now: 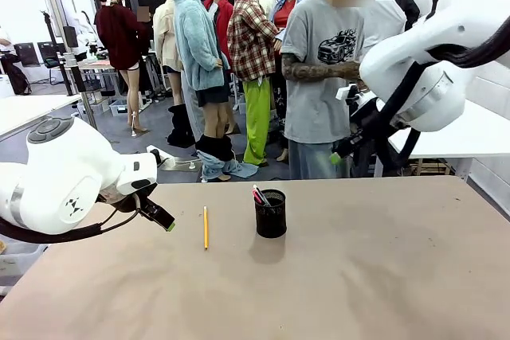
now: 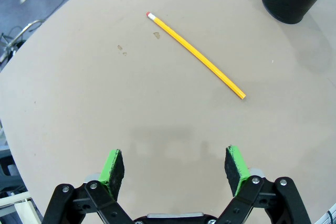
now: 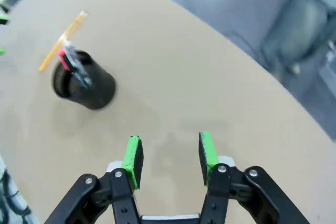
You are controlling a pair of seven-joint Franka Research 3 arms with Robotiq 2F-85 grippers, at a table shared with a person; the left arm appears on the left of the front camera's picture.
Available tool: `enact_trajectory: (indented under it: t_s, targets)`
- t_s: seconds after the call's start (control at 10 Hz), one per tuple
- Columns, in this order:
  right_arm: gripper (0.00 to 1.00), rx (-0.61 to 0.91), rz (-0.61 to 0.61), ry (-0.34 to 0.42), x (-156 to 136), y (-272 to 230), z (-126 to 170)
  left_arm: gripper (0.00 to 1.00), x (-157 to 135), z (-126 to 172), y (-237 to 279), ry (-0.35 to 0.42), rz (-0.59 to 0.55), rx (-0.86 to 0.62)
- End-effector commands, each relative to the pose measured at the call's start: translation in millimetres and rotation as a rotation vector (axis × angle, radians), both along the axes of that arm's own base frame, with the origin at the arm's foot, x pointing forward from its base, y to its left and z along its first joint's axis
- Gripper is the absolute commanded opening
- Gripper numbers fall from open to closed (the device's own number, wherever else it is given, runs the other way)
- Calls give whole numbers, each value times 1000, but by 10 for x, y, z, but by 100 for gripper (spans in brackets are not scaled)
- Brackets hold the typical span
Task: Place the pens into the pen holder.
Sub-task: Pick up a writing instrument from the table and place it into the Pen holder.
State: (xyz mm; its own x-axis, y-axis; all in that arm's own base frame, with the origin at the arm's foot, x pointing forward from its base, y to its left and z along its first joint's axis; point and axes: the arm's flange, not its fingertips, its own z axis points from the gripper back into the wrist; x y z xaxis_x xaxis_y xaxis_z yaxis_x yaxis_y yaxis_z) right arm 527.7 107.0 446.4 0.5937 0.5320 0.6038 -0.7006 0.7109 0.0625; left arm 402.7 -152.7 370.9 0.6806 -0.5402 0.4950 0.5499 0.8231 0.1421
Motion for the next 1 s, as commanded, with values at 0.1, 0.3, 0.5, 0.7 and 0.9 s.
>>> enact_trajectory:
  t_s: [0.1, 0.3, 0.5, 0.7, 0.9]
  targets:
    - [72, -160, -168, 188, -23, -141, 87, 100, 2, 4, 20, 0, 4, -3]
    - [100, -224, -244, 275, -31, -316, 24, 100, 2, 4, 20, 0, 4, -3]
    - [100, -240, -317, 322, -84, -604, 19, 100, 2, 4, 20, 0, 4, -3]
    - [100, -241, -286, 294, -84, -543, -92, 100, 123, 58, -171, 27, 38, 0]
    - [100, -241, -286, 294, -84, -543, -92, 100, 430, 75, -472, 123, 139, 36]
